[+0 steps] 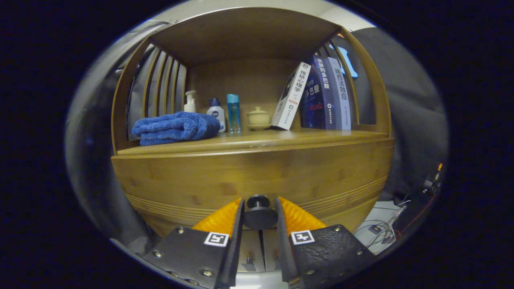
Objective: Pull open the drawer, take out the items inside it, and place them on the countertop above the cabinet.
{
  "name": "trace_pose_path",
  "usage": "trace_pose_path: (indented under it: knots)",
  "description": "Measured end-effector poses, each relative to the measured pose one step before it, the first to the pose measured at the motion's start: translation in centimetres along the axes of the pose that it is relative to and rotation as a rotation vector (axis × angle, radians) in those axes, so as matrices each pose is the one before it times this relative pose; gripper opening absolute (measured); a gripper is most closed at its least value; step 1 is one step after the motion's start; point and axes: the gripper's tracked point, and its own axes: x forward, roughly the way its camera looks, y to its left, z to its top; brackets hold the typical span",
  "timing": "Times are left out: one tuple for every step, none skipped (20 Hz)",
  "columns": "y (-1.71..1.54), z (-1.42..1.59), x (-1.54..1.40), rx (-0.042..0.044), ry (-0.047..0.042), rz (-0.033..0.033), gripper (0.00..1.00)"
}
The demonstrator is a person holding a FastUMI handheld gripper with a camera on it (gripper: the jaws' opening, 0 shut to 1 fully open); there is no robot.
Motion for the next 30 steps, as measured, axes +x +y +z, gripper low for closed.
trace_pose_path:
  knots:
    - [-0.060, -0.129, -0.044, -0.00551, -0.00181, 0.00385, 0.55]
    - [0.049, 0.119, -0.029, -0.00037, -0.00256, 0.00286, 0.52]
    - [-0.106, 0.010, 0.148, 0.00917, -0.00937, -0.00623, 0.50]
    - [-0.012, 0.018, -0.071, -0.00901, -0.00518, -0.00703, 0.47]
    - [0.038, 0.084, 0.010, -0.02125, -0.01542, -0.00598, 0.44]
    - [-0.031, 0.028, 0.010, -0.01353, -0.00984, -0.00875, 0.42]
    - [0.158, 0.081, 0.069, -0.02779, -0.01883, 0.00312, 0.42]
    - [-0.037, -0.024, 0.150, -0.03197, -0.00721, 0.00195, 0.42]
    - [0.068, -0.155, 0.094, -0.02929, -0.00421, 0.00679, 0.42]
    - [-0.027, -0.219, 0.041, -0.02411, 0.01844, 0.01647, 0.40]
    - [0.064, -0.257, -0.134, 0.01523, 0.02950, 0.01114, 0.39]
    - [-0.004, -0.169, -0.112, 0.03199, 0.01454, 0.01485, 0.38]
    - [0.043, 0.038, -0.004, 0.02655, 0.00866, 0.01327, 0.34]
    - [-0.135, 0.245, -0.052, 0.01168, -0.00158, 0.00492, 0.31]
    - [-0.042, -0.184, -0.379, -0.00893, 0.00363, 0.00432, 0.31]
    - [-0.024, 0.056, -0.432, -0.01071, -0.00411, -0.00074, 0.31]
    - [-0.125, 0.022, -0.083, -0.01284, 0.00112, -0.00064, 0.31]
    - [-0.087, -0.098, -0.344, -0.00145, 0.00268, -0.00164, 0.31]
    - [0.028, -0.196, -0.617, 0.00532, 0.00154, -0.00051, 0.31]
    - [0.035, -0.178, -0.451, 0.00441, -0.00032, 0.00069, 0.31]
    - [0.011, -0.197, -0.427, 0.00358, -0.00081, -0.00044, 0.31]
    - [-0.019, -0.064, -0.458, 0.00115, 0.00287, -0.00224, 0.31]
    - [-0.125, -0.098, -0.383, 0.00169, 0.00208, -0.00429, 0.31]
    - [-0.029, -0.059, -0.554, -0.00028, -0.00064, -0.00463, 0.31]
    - [-0.018, -0.082, -0.502, 0.00019, -0.00062, -0.00398, 0.31]
    - [0.016, -0.091, -0.526, -0.00240, 0.00153, -0.00255, 0.31]
    - [-0.047, -0.098, -0.528, -0.00445, -0.00303, -0.00185, 0.31]
    - [0.034, -0.018, -0.660, -0.00889, -0.00275, -0.00069, 0.31]
    - [-0.037, -0.185, -0.647, -0.00591, 0.00066, -0.00139, 0.31]
    - [-0.042, -0.129, -0.737, -0.00425, 0.00326, -0.00198, 0.31]
